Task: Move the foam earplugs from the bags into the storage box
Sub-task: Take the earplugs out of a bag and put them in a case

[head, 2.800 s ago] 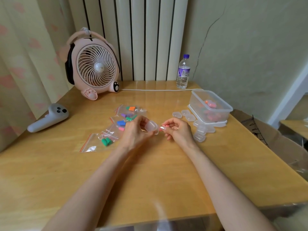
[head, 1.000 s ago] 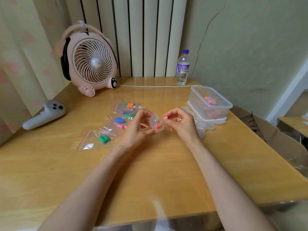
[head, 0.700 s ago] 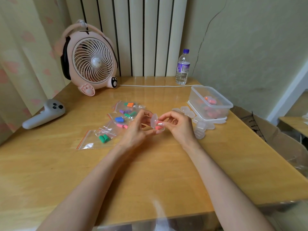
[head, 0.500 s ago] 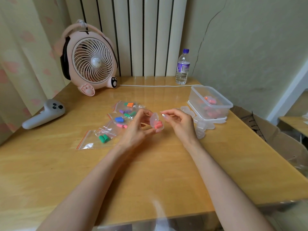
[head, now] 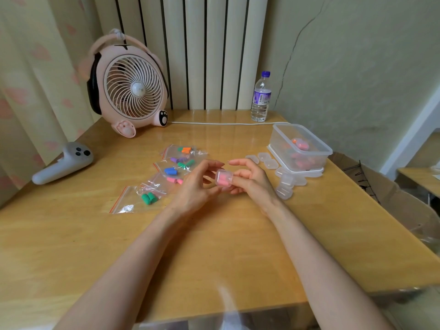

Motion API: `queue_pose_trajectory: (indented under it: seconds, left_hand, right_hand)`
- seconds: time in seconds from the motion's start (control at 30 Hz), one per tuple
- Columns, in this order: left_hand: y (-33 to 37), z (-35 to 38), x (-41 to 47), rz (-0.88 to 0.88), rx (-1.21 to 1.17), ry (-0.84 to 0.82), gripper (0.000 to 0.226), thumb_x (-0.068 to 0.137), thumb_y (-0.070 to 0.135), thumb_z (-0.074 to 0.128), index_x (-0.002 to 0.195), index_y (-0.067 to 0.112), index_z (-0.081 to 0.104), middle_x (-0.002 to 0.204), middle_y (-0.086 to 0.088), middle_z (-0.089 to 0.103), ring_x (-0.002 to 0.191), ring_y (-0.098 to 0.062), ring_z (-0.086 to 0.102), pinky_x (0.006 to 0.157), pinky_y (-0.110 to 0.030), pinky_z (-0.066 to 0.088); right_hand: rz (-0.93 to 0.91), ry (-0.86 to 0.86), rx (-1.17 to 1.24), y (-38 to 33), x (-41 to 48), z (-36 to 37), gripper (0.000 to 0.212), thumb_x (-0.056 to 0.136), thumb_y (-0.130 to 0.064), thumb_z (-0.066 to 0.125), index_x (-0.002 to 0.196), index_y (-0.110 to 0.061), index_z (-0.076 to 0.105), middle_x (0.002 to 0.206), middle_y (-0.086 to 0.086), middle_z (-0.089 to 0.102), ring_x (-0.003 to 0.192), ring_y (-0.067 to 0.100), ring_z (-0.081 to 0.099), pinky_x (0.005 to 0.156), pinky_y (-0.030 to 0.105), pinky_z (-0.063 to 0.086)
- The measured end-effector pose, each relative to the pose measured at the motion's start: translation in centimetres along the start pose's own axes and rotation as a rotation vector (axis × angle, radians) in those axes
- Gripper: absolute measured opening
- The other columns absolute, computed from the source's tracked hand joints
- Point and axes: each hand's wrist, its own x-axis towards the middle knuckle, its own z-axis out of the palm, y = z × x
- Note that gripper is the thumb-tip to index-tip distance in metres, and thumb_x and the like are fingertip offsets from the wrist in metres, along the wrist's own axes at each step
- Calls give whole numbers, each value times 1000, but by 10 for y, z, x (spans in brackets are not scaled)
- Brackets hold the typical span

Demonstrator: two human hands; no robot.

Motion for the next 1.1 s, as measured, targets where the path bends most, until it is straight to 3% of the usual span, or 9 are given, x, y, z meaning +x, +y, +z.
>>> queue_pose_trajectory:
  seconds: [0.13,0.27,0.37,0.47,0.6,0.73,0.9,0.97,1.1]
  left_hand:
    - [-2,0,2,-4,31,46,41,74,21,77,109,14,57,100,6,60,83,-12,58,72,-12,45]
    - [-2,-2,2,-27,36,92,31,80,22,72,106,16,58,99,6,62,83,-8,58,71,-10,43]
    - [-2,-4,3,-100,12,199,23,86,19,65,106,15,56,97,3,63,81,-6,58,69,-9,42]
    - [-13,-5,6,-195,212,309,20,87,18,63,104,10,57,104,-5,63,94,-20,58,83,-31,47]
    - [-21,-8,8,-255,700,112,23,90,21,55,108,13,67,134,-7,51,126,-28,37,100,-36,33]
    - [-18,-2,8,-269,877,-66,36,94,29,44,127,25,56,150,2,33,138,-22,23,109,-36,21]
    - [-11,-3,9,-127,878,19,34,90,24,51,123,21,59,136,3,51,127,-22,38,97,-33,28]
    - [-1,-5,13,-39,717,93,28,85,20,61,113,17,64,122,-1,61,116,-25,48,91,-35,36]
    - [28,2,18,8,377,148,17,78,13,71,90,12,59,91,-2,64,84,-20,60,73,-35,48]
  right_hand:
    - [-18,43,15,0,2,-3,35,83,5,61,111,-14,53,81,12,64,68,15,62,63,22,49]
    - [-35,59,-32,2,2,-5,37,78,3,68,103,-22,57,78,11,61,71,8,57,77,18,44]
    - [-39,58,-77,3,1,-8,36,77,3,68,97,-24,59,72,7,59,62,3,52,72,16,42]
    - [-41,37,-110,4,-1,-8,36,75,4,70,93,-25,59,72,9,61,63,6,55,70,17,44]
    - [-57,89,-133,5,-1,-9,33,73,5,70,85,-24,60,72,11,59,69,14,53,70,23,44]
    - [-33,98,-111,7,0,-6,32,76,4,68,87,-25,60,71,4,59,71,14,53,73,25,43]
    - [-28,134,-121,4,0,-5,23,83,0,61,95,-20,61,76,2,61,67,14,56,61,17,44]
    - [-7,179,-80,-1,2,-8,21,84,3,57,95,-15,61,78,4,60,62,14,56,54,16,44]
    - [-22,361,-89,-12,9,-31,18,84,1,58,89,-16,60,74,1,60,61,14,56,59,24,48]
